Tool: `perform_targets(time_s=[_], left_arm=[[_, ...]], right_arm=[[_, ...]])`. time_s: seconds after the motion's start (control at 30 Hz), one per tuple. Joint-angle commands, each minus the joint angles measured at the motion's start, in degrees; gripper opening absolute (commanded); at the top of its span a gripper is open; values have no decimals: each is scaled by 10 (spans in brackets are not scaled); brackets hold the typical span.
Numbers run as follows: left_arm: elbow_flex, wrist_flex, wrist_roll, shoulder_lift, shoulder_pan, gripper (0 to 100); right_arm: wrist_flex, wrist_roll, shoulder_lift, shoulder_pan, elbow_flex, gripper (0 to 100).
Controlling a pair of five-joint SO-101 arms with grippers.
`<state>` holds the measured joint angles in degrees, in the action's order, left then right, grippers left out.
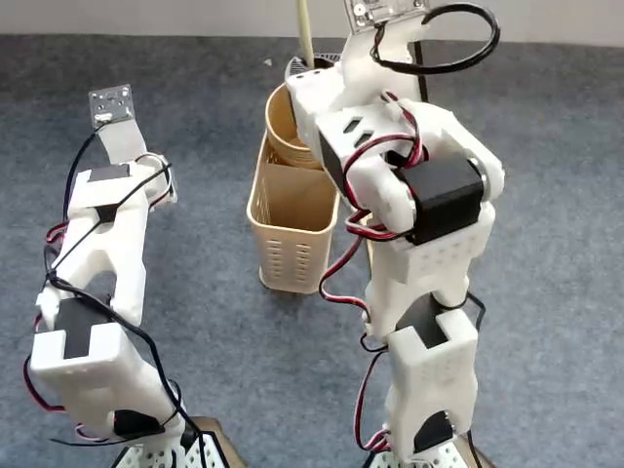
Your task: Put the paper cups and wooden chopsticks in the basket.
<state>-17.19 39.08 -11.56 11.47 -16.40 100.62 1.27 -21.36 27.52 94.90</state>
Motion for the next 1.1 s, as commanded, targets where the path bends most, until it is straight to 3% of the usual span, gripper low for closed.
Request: perform_targets(time_s=[0.0,0.2,0.3,0.37,0.5,0.6,0.73,0.93,1.0,1.07], left_arm=[[23,-10,-2,-3,5,168],[23,-10,-2,-3,5,168],[23,-10,-1,-3,7,168],[23,-10,-1,-3,7,168],[23,-11,-1,-3,8,168],[23,-11,-1,-3,8,168],[23,-11,-1,-3,8,168],[23,-11,-1,-3,7,168],[23,-11,-1,-3,8,168],[23,-11,-1,-3,8,168]], right_arm=[[6,19,-11,6,73,6],[-29,-9,-73,2,74,6],[-37,-68,-15,3,71,5],[9,-79,40,5,36,5],[5,-69,190,-2,-286,5],[-13,-62,308,39,-532,5],[-204,-61,483,44,-761,6],[-631,-65,728,48,-1280,6],[-744,-65,770,39,-1357,5],[-763,-66,758,42,-1358,5]])
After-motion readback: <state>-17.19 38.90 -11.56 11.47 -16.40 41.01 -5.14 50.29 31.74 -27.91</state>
